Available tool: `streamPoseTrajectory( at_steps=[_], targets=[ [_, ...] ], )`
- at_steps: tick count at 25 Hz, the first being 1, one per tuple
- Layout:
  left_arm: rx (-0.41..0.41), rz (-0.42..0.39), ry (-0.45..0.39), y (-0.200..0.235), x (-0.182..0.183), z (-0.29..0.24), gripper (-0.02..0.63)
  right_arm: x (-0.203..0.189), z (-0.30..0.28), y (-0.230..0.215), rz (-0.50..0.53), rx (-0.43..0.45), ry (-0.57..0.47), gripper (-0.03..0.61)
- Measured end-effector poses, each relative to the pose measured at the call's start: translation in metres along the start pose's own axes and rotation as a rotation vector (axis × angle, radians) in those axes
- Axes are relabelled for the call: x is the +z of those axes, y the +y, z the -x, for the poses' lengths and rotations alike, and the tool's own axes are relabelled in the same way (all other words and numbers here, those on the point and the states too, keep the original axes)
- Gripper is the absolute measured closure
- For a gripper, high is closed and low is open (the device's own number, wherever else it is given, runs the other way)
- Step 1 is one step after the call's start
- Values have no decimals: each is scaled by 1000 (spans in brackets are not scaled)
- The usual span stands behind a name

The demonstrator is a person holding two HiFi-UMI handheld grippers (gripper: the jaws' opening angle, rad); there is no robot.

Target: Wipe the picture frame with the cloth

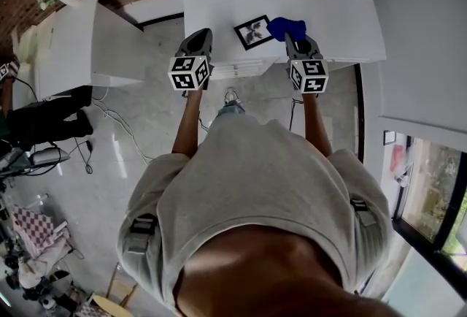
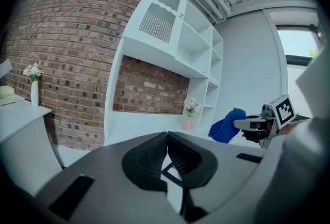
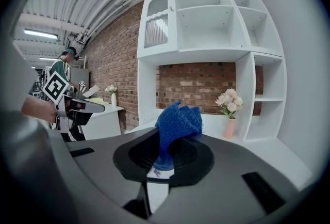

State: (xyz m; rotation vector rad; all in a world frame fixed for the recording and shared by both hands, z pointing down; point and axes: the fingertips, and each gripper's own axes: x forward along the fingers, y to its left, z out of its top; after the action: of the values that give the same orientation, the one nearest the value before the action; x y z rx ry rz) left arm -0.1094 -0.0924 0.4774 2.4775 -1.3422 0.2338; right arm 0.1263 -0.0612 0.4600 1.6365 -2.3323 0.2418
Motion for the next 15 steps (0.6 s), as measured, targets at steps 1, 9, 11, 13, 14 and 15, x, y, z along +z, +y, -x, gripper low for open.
streamPoseTrajectory(
  at_steps=[1,9,11,13,14,15],
  targets=[
    [-3,1,1,6,3,-6,597,4,-8,-1,0,-5,1,523],
    [-30,10,6,55,26,-54,597,31,-72,-6,9,-31,-1,523],
    [-41,10,5,64,32,-66,597,38,-86,-9,11,-39,-5,523],
    [-51,6,3,73,38,-78,597,43,-99,-12,11,-47,-9,523],
    [-55,4,2,77,40,-84,597,45,-104,-14,10,-52,-11,523],
    [-59,1,1,80,43,-89,597,46,-109,-15,8,-56,-12,523]
  ],
)
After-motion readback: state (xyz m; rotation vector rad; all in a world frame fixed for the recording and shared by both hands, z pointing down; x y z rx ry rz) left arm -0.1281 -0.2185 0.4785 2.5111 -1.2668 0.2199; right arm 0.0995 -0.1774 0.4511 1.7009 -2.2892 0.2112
